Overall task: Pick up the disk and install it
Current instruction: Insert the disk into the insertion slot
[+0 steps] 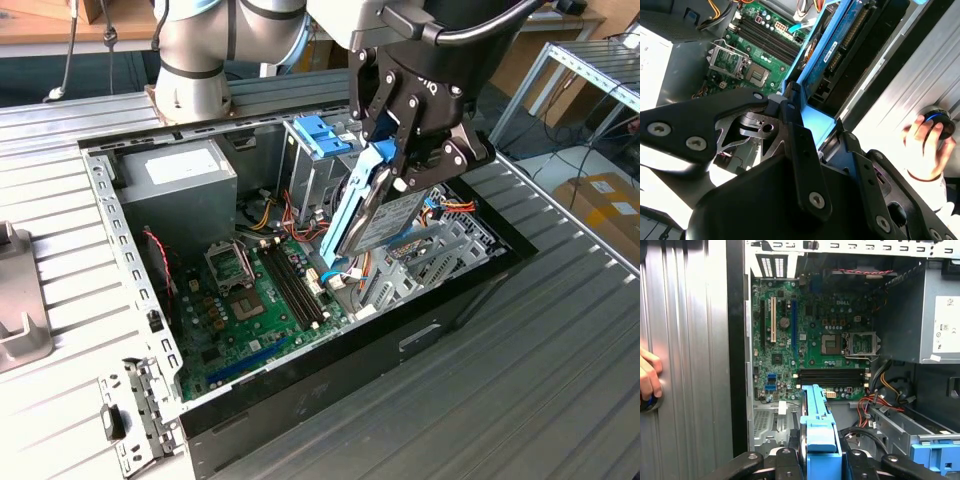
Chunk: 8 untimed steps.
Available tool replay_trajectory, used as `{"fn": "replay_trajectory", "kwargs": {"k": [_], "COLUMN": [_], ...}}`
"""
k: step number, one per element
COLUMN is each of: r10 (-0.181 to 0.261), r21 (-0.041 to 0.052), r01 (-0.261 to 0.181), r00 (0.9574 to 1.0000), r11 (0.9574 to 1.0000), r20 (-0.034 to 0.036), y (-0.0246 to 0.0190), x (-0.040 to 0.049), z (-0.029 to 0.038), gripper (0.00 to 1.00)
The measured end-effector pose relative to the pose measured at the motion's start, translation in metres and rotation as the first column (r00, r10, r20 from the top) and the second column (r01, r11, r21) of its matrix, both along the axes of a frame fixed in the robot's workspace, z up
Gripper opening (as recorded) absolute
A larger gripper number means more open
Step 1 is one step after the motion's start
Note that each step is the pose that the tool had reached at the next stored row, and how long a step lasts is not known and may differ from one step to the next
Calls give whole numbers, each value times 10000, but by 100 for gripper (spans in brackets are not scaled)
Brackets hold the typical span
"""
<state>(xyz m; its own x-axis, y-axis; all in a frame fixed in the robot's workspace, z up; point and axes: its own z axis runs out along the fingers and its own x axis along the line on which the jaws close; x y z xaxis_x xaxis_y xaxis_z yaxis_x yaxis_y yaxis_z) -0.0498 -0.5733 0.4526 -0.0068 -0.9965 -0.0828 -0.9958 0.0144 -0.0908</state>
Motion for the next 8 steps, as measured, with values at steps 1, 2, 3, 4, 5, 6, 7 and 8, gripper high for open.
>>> {"fn": "replay_trajectory", "kwargs": {"k": [1, 2, 3, 4, 5, 6, 7, 8], "r10": [0, 0, 0, 0, 0, 0, 0, -1], "r21": [0, 0, 0, 0, 0, 0, 0, 0], "r01": [0, 0, 0, 0, 0, 0, 0, 1], "r00": [10000, 10000, 10000, 10000, 10000, 10000, 10000, 10000], "r11": [10000, 10000, 10000, 10000, 10000, 10000, 10000, 10000], "r20": [0, 0, 0, 0, 0, 0, 0, 0], "y": [0, 0, 0, 0, 0, 0, 0, 0], "x": [7, 12, 18, 23, 28, 33, 38, 42], "z": [-2, -4, -6, -7, -9, -11, -13, -15], "gripper": [37, 37, 37, 37, 37, 37, 37, 37]}}
